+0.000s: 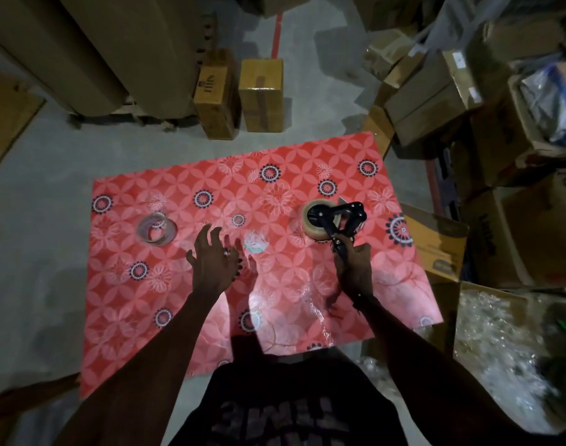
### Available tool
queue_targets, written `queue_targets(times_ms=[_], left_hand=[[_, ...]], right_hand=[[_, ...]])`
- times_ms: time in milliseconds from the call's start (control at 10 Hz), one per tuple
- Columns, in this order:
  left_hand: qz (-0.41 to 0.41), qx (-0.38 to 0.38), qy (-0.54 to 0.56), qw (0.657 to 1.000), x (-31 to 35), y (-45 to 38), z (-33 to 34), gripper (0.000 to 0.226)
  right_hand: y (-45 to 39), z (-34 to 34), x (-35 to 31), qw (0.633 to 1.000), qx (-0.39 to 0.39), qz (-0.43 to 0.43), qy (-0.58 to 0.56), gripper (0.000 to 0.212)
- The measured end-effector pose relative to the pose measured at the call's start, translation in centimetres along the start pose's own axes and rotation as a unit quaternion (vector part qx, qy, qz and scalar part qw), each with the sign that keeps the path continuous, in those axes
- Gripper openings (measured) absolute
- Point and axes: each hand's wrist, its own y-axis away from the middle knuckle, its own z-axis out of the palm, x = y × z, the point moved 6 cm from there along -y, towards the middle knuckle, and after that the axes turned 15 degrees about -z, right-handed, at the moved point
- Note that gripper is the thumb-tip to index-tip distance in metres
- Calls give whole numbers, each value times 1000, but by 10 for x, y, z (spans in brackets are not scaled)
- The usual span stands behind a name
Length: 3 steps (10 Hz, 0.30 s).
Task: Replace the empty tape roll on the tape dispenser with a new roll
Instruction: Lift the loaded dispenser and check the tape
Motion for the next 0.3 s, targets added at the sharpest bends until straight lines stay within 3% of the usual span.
queue_targets(times_ms=[200,300], left_hand=[[3,-1,-13,1000,-6,0,0,67],[4,-6,-10,1000,-2,1,0,71]], right_hand=[[2,2,3,998,-51,27,-6,56],[-3,-14,-6,993,-5,44,107,66]])
